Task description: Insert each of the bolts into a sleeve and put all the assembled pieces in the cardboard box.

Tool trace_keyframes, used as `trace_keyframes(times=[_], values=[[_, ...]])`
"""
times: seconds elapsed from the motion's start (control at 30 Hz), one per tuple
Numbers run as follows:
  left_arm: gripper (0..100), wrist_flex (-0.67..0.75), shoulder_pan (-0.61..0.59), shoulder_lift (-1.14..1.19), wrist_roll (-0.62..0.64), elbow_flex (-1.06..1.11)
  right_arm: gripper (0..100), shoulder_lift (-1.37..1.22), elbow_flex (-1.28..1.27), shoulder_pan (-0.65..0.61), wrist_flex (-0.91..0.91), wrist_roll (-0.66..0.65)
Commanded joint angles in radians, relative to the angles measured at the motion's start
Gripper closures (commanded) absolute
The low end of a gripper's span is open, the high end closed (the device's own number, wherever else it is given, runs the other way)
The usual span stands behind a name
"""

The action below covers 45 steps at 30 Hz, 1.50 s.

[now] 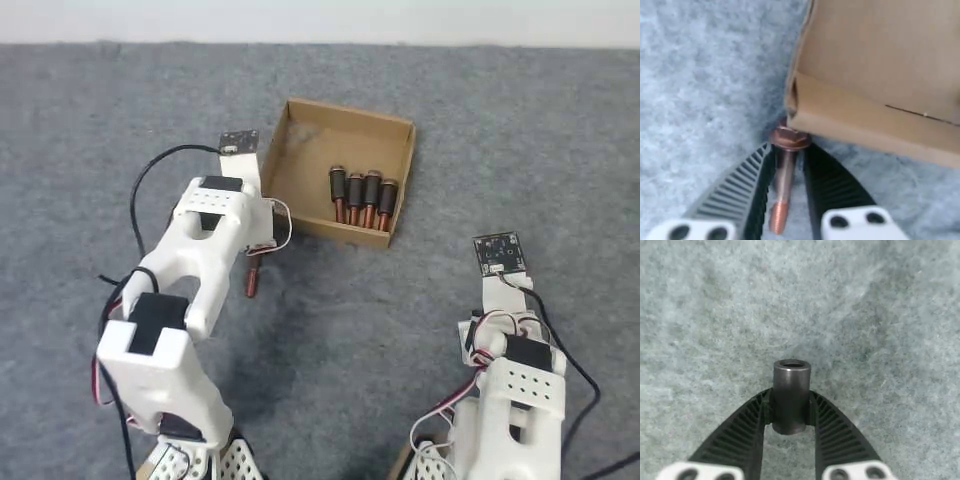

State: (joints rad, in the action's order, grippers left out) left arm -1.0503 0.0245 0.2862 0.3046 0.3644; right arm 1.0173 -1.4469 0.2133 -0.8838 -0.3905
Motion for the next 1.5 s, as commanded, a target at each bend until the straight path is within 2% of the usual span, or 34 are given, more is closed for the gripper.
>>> trace_keyframes(times=[0.0, 0.3, 0.5, 0.7, 0.9, 1.2, 1.47], values=[[99, -0.009, 0.000, -0.009, 0.017, -0.047, 99.1, 0.031, 0.006, -0.007, 0.010, -0.014], [99, -0.026, -0.025, -0.061, 0.011, 0.033, 99.1, 0.031, 0.005, -0.007, 0.013, -0.014], [99, 0.133, -0.084, -0.256, 0.011, 0.245, 99.1, 0.031, 0.005, -0.005, 0.018, -0.014], [99, 0.207, -0.163, -0.477, 0.009, 0.466, 99.1, 0.031, 0.006, -0.010, 0.036, -0.006], [99, 0.207, -0.282, -0.608, -0.124, 0.585, 98.9, 0.033, 0.012, -0.064, 0.042, -0.005], [99, 0.207, -0.451, -0.707, -0.209, 0.677, 99.0, 0.033, 0.064, -0.067, 0.259, -0.008], [99, 0.207, -0.473, -0.755, -0.230, 0.719, 99.1, 0.022, -0.048, -0.108, 0.704, -0.008]])
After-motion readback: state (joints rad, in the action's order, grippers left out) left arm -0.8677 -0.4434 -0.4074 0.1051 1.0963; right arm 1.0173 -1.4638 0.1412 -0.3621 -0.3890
